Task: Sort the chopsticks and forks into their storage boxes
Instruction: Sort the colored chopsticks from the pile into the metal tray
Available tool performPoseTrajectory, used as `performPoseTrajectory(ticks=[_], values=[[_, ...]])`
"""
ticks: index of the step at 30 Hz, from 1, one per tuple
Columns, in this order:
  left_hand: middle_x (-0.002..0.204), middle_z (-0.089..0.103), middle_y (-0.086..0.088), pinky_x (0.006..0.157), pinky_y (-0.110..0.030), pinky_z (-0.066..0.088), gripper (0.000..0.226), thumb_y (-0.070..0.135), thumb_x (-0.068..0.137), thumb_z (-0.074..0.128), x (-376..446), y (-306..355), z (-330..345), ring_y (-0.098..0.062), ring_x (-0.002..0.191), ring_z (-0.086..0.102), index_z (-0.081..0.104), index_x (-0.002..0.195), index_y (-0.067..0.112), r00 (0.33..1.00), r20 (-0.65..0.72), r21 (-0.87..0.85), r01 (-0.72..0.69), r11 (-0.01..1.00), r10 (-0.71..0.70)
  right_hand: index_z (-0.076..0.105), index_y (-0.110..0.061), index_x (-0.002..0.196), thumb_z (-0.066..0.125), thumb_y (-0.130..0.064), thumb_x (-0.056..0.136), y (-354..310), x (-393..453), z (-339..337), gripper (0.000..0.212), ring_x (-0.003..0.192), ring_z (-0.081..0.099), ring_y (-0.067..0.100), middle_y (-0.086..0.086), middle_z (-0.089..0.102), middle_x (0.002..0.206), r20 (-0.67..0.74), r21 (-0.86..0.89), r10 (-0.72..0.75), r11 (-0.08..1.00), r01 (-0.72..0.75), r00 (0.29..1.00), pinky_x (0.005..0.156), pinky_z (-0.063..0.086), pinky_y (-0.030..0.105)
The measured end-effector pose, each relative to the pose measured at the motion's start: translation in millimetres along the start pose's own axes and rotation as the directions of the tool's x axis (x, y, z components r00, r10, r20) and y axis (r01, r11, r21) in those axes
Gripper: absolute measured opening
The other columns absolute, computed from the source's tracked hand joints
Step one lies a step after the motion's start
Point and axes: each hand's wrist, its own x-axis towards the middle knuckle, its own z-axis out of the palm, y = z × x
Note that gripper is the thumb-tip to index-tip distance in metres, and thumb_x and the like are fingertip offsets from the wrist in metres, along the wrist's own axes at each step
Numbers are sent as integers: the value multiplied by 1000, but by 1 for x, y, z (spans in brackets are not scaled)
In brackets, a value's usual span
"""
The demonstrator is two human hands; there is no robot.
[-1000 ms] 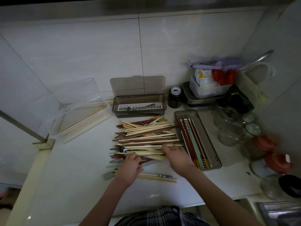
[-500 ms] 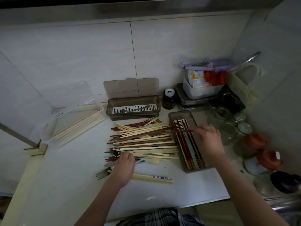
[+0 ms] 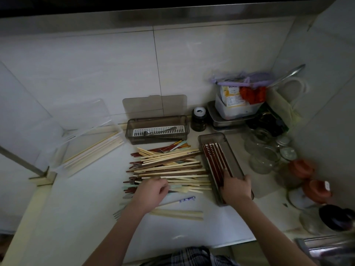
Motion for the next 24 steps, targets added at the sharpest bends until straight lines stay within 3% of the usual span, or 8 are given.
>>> performPoseTrajectory(ticks=[2,4,7,10,14,16,20,24], values=[[77,61,4,57,-24,38,17,31,90,55,4,4,-7,-13,67,55,66,84,20,999,-51,-20,-10,1000,9,26,-12,145,36,-36,95,0,3,1,56,93,63,18,-5,68,95,38,-57,12,998,-10,999,107,21,42],[82,63,4,60,-21,38,16,27,91,54,9,8,-14,-11,71,56,68,89,20,995,-95,-24,-24,999,21,44,-15,131,32,-39,96,0,5,0,44,91,63,17,-4,69,95,59,-67,19,998,-15,998,104,22,43],[86,65,-1,68,-27,45,20,15,90,54,16,12,-19,-16,80,58,70,102,18,988,-137,-20,-69,997,65,56,-23,103,28,-42,98,-2,3,-8,35,89,62,17,-3,67,95,-47,112,34,993,-28,998,96,31,40],[89,68,-3,72,-30,45,27,9,88,59,22,19,-20,-20,86,60,69,110,19,980,-153,-13,-127,992,123,54,-26,119,33,-36,99,-8,-3,-20,31,106,57,19,-1,61,113,-248,255,-6,964,71,969,99,34,40],[90,70,0,73,-25,42,16,14,86,63,29,34,-19,-16,87,60,72,99,17,973,-160,-71,-178,982,164,45,-31,137,47,-29,96,-31,-12,-33,40,116,51,15,-5,57,127,-451,374,-285,800,469,846,101,36,39],[86,68,-3,70,-23,38,10,16,85,64,30,45,-18,-19,85,60,72,90,13,976,-134,-80,-183,980,171,48,-30,136,50,-29,95,-46,-11,-34,41,114,54,17,-3,62,125,-458,363,-420,717,596,784,96,41,36],[90,67,1,69,-28,45,10,23,86,63,31,49,-13,-16,84,60,69,91,17,993,-68,-139,-104,985,95,61,-26,123,49,-16,93,-53,-6,-26,34,95,63,21,3,70,103,-385,478,-485,622,620,785,82,50,36],[96,67,6,74,-28,49,17,27,91,57,22,29,-11,-9,85,60,68,102,20,1000,-20,-208,11,978,-15,64,-24,119,54,-9,92,-30,0,-20,32,103,57,17,2,62,113,-401,400,-408,727,558,820,90,48,28]])
